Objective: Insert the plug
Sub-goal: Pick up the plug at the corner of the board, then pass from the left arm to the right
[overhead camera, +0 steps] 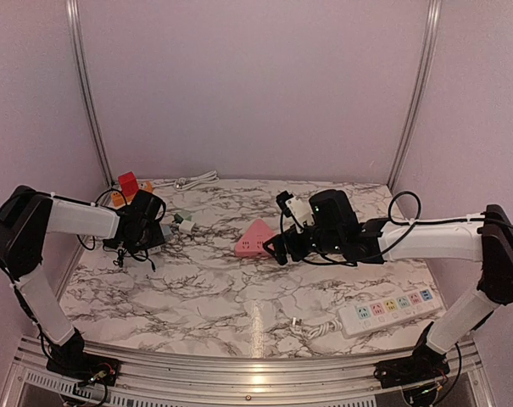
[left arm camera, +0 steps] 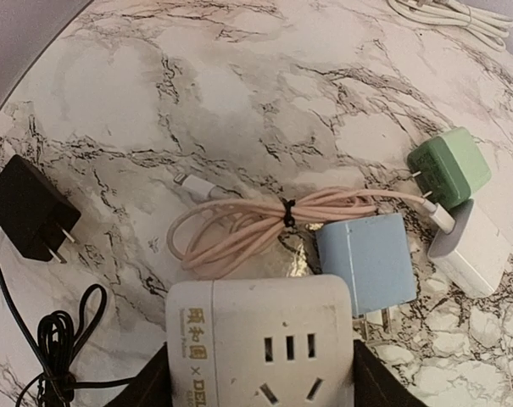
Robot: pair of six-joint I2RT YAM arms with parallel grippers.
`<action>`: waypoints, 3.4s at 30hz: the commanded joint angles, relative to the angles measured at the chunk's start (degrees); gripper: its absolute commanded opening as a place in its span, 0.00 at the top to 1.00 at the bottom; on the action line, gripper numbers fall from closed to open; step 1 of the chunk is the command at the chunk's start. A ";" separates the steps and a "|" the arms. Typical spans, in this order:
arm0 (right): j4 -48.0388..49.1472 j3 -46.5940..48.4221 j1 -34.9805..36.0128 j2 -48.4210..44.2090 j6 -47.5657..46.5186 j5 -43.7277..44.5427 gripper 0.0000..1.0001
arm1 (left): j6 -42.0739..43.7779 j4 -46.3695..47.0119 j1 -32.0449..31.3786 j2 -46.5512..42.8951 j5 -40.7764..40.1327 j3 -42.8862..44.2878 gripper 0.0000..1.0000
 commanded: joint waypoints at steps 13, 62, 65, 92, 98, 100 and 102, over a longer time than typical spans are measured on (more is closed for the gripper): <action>2.94 1.89 0.56 -0.20 1.99 -3.37 0.02 | -0.42 3.44 0.05 -11.08 11.79 -2.62 0.66; 75.16 -15.80 -0.55 1.48 54.47 -54.74 0.02 | 25.66 53.34 -17.76 -22.50 84.69 -10.44 0.56; 83.79 -14.90 0.85 5.86 60.68 -55.57 0.02 | 28.24 53.44 -19.18 -22.91 87.02 -10.32 0.54; 103.60 -10.67 6.24 14.39 75.11 -54.38 0.04 | 30.53 53.35 -21.58 -19.63 96.21 -7.57 0.53; 103.60 -11.36 6.27 12.48 75.19 -54.04 0.04 | 30.14 53.35 -21.67 -18.99 97.57 -7.37 0.53; 103.60 -11.63 6.19 12.41 74.97 -53.71 0.04 | 30.21 53.35 -21.82 -19.01 97.82 -7.30 0.53; 103.60 -11.73 6.28 12.60 75.10 -53.28 0.04 | 30.21 53.35 -21.92 -18.98 97.81 -7.35 0.53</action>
